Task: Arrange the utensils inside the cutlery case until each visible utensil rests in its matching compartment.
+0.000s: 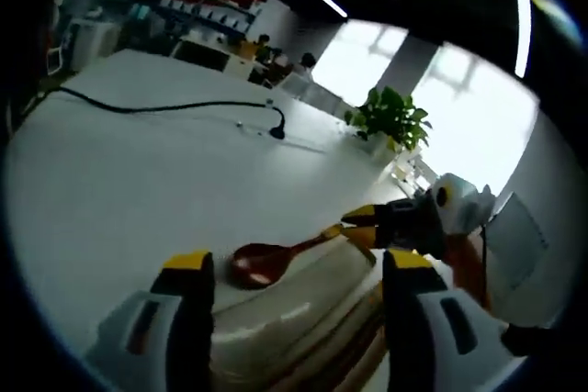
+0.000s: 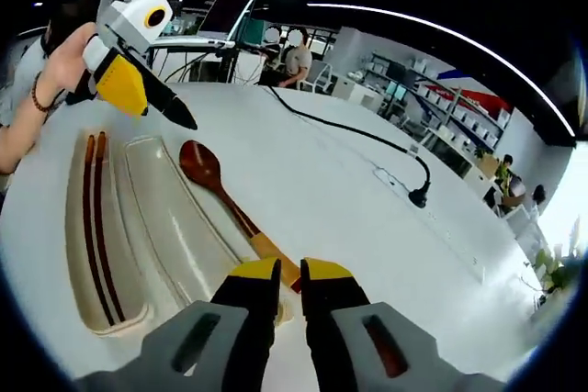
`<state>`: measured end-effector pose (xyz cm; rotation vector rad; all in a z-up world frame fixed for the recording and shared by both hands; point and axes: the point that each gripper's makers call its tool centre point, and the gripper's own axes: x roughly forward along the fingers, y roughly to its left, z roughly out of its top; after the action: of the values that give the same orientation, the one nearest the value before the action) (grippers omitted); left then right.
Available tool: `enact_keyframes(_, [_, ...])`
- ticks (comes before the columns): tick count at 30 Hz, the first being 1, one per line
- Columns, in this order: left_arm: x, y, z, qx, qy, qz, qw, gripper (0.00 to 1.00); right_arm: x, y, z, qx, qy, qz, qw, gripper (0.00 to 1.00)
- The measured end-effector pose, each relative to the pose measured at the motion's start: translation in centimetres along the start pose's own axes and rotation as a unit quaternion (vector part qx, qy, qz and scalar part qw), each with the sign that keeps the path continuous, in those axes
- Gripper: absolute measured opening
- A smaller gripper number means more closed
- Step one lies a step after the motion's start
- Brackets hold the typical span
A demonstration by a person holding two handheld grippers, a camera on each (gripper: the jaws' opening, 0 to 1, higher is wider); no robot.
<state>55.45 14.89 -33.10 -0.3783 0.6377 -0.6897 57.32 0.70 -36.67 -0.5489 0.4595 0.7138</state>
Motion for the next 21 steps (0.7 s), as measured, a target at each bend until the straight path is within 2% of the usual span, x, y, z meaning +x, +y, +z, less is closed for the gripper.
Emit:
enact_keyframes(7, [0.1, 0.2, -0.4, -0.003, -0.001, 0.012, 0.9999, 0.78, -0.5, -1.2, 0.1, 0.039, -0.021, -0.022, 0.9987, 0.08])
enact_keyframes(10, [0.3, -0.2, -0.7, -0.015, 0.002, 0.0, 0.9999, 0.78, -0.3, -1.5, -0.1, 0.064, -0.021, -0.025, 0.9974, 0.08])
enact_keyframes(11, [0.4, -0.3, -0.7, -0.019, 0.001, -0.003, 0.9998, 0.78, -0.2, -1.4, -0.3, 0.09, -0.015, -0.022, 0.9956, 0.08])
enact_keyframes(15, [0.7, -0.7, -0.9, -0.017, 0.002, -0.003, 0.9999, 0.78, -0.2, -1.5, -0.3, 0.113, -0.026, -0.018, 0.9931, 0.08])
enact_keyframes(18, [0.8, -1.4, -1.0, -0.037, 0.0, -0.021, 0.9991, 0.78, -0.1, -1.5, -0.4, 0.12, -0.027, -0.018, 0.9922, 0.08])
enact_keyframes(21, [1.0, -1.5, -1.0, -0.041, 0.0, -0.025, 0.9988, 0.78, 0.3, -1.4, -0.4, 0.137, -0.028, -0.006, 0.9902, 0.08])
